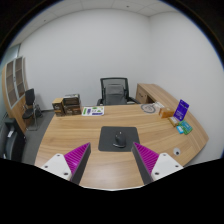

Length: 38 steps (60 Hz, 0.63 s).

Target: Arrange mouse

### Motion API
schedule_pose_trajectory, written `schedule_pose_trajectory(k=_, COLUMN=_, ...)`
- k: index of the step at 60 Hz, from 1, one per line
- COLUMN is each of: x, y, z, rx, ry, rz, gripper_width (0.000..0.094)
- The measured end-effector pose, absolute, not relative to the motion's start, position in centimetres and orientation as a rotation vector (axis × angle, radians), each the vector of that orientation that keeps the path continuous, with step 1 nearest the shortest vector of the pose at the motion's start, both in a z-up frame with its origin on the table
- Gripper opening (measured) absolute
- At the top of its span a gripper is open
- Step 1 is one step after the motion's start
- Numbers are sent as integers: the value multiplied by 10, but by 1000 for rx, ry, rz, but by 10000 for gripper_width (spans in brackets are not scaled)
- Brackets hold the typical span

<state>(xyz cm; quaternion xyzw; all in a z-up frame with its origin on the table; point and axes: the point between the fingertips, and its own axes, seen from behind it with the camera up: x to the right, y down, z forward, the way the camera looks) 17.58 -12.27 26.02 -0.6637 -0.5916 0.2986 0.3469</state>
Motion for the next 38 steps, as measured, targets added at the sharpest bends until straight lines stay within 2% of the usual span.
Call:
schedule_pose_trajectory(k=17, x=231, y=-134, z=275, rx=-1687, ry=-1529, rz=776, gripper_width=861)
schedule_pose_trajectory(k=38, x=252, y=-141, z=265, rx=-1687, ry=-1551, rz=772, gripper_width=857)
